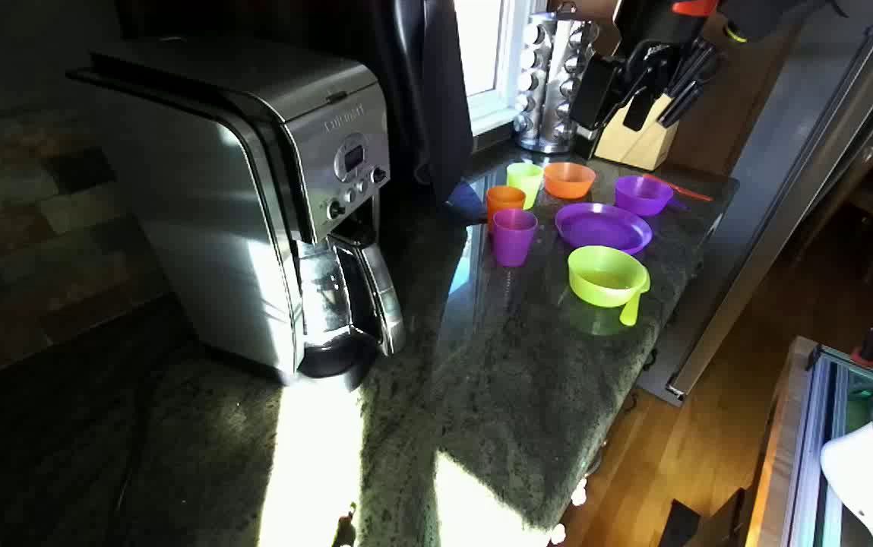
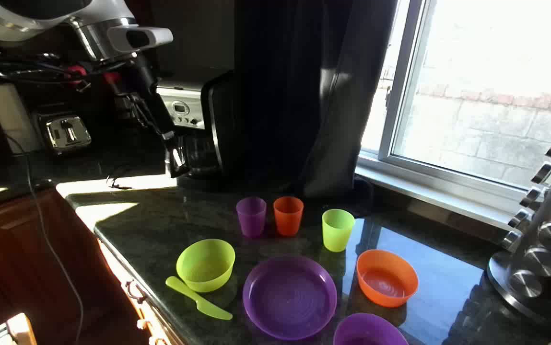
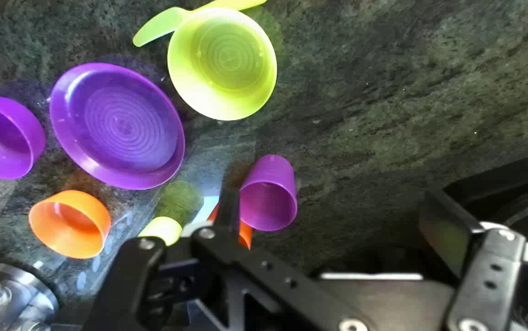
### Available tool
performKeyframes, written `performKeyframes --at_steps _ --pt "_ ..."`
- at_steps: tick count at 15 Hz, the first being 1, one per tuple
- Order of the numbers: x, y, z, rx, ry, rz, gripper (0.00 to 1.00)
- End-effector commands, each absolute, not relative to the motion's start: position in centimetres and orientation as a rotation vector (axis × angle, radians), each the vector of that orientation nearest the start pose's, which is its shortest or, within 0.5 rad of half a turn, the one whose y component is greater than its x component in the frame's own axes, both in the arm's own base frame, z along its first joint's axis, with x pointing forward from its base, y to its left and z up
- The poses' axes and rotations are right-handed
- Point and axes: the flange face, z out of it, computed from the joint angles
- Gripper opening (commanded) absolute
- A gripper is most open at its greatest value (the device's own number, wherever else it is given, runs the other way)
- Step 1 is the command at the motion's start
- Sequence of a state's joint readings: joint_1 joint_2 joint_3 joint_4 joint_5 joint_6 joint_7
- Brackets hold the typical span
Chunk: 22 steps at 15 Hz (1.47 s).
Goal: Put the cups in their matching bowls
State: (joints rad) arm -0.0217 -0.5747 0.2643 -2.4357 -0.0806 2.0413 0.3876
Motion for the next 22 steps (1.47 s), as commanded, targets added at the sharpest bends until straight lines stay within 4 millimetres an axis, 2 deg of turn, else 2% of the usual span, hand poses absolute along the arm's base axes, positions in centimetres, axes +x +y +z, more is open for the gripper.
performKeyframes --at_steps 1,5,7,10,13,18,19,20,22 --pt "38.6 10.1 51.6 -3.274 0.235 -0.358 1.0" --pt "38.6 10.1 51.6 -3.274 0.235 -0.358 1.0" --pt "39.9 8.7 51.2 -3.217 0.299 -0.358 1.0" --pt "41.8 6.6 50.9 -3.136 0.292 -0.45 1.0" --pt "44.0 4.6 49.5 -3.049 0.161 -0.456 1.0" --pt "46.5 1.9 46.0 -3.003 0.039 -0.263 1.0" --pt "46.8 1.5 45.2 -3.02 0.058 -0.216 1.0" --pt "45.7 1.7 46.1 -3.03 0.071 -0.303 1.0" --pt "46.5 1.4 45.2 -3.033 0.076 -0.266 1.0"
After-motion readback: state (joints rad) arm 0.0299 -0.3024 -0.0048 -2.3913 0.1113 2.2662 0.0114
